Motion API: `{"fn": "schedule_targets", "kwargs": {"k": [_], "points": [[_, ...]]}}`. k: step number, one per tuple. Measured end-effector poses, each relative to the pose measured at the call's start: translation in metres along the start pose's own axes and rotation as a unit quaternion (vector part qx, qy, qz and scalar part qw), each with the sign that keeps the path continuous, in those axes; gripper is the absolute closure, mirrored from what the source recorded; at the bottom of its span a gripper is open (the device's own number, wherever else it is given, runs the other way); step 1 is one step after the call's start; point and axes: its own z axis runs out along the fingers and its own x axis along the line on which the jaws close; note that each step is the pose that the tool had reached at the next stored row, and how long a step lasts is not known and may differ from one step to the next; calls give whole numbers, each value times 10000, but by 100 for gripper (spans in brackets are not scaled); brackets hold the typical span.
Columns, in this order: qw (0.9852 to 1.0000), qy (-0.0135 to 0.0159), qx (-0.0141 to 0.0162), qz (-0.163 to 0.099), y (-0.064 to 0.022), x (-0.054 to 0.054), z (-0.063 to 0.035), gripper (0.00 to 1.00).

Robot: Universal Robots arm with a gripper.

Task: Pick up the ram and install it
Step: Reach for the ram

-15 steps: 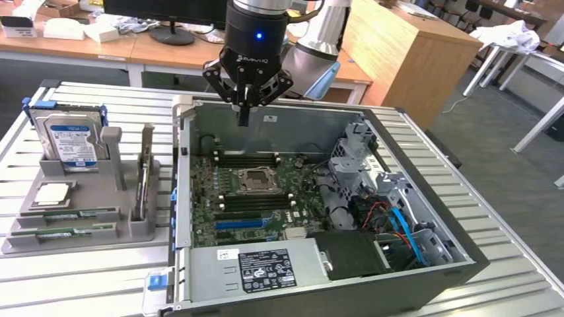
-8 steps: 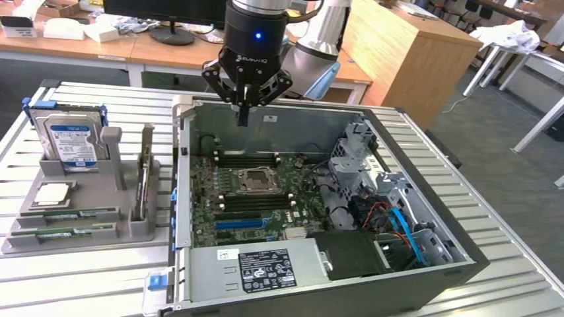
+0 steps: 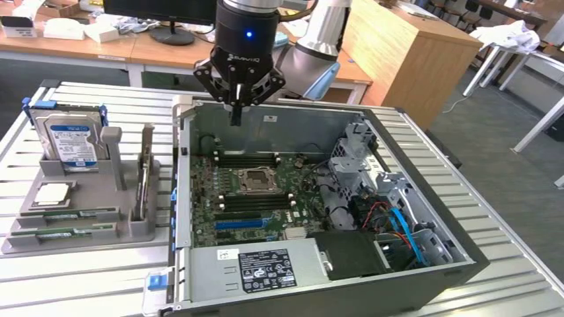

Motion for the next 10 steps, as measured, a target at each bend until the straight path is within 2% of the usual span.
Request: {"fn": "schedule_targets", "kwargs": {"k": [10], "points": [[10000,0,0,0,-16,218,-5,90]]}}
